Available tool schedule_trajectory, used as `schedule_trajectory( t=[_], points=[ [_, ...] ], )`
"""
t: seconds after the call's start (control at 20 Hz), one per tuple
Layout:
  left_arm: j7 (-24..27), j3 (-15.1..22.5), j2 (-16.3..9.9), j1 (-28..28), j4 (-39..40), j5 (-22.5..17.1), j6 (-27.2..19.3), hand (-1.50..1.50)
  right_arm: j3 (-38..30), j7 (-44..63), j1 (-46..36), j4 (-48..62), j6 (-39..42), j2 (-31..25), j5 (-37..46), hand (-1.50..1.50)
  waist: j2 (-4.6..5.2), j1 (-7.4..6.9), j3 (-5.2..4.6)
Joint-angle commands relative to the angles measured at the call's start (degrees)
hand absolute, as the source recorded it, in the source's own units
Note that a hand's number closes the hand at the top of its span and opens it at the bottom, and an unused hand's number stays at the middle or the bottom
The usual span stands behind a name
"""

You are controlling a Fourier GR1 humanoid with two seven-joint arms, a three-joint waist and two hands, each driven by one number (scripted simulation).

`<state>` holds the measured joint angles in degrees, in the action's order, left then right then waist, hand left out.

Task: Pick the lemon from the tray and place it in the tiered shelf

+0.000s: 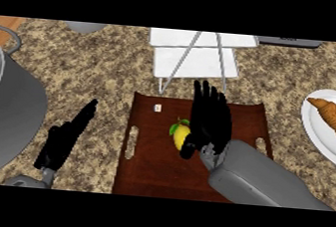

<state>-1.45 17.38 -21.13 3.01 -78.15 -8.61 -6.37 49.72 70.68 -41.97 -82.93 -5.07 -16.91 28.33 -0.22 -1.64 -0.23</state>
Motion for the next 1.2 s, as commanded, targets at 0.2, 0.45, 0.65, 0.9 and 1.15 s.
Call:
schedule_trajectory(
  t=[0.2, 0.45, 0.65, 0.9, 1.15],
  points=[
    [-1.0, -0.6, 0.1, -0.4, -0.3, 0.4, -0.4, 0.0, -2.2, 14.5, -3.1, 15.3, 5.3, 13.7, 2.0, -1.5, 0.08, 0.64, 0.11],
    [0.7, -1.1, 0.7, -1.7, 0.2, 0.1, -0.1, 0.0, -4.8, 14.5, -4.4, 18.9, 6.8, 16.7, 4.0, -1.5, -0.1, 1.38, 0.12],
    [1.7, -2.5, 0.0, -1.0, 2.3, 0.0, 0.6, 0.0, -3.6, 14.5, -5.1, 22.0, 6.4, 16.8, 6.9, -1.5, -0.11, 1.41, 0.08],
    [1.8, -2.4, 0.7, -1.7, 1.8, -0.2, 1.2, 0.0, -3.3, 14.5, -3.0, 22.3, 7.5, 16.8, 8.1, -1.5, -0.27, 1.7, 0.11],
    [0.9, -1.7, 1.9, -0.6, 2.3, 1.3, 0.4, 0.0, -3.7, 14.5, -2.1, 22.6, 7.7, 16.8, 8.4, -1.5, 0.0, 1.39, 0.16]
  ],
)
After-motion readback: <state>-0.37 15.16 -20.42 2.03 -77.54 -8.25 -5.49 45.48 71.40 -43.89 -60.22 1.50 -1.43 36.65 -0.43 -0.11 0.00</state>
